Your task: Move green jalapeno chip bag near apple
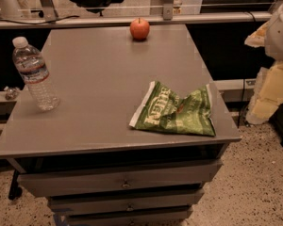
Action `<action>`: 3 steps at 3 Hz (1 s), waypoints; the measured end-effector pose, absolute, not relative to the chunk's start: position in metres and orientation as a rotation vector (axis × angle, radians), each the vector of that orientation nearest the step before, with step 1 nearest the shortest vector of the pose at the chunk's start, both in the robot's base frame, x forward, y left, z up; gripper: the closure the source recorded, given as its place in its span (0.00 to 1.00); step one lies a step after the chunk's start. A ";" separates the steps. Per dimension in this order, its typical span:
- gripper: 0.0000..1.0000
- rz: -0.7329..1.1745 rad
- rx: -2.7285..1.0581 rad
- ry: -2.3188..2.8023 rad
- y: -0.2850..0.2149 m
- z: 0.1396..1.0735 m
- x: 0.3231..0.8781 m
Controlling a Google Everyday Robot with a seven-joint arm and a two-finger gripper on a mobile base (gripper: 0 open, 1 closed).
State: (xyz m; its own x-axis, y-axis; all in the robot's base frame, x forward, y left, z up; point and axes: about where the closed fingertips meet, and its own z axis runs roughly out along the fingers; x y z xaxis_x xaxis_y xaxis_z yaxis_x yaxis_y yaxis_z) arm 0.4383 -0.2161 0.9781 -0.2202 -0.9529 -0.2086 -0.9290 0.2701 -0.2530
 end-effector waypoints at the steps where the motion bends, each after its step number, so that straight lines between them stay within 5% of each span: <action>1: 0.00 -0.106 -1.720 2.225 -0.216 0.978 0.438; 3: 0.00 0.037 -1.713 2.125 -0.173 0.941 0.467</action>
Offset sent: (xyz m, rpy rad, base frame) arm 0.0297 0.0465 -0.0418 0.1425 -0.0199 0.0765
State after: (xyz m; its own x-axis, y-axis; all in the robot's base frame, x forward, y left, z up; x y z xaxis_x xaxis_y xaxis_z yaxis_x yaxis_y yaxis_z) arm 0.4668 -0.1730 0.9405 -0.1615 -0.9307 -0.3282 -0.9416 0.2449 -0.2311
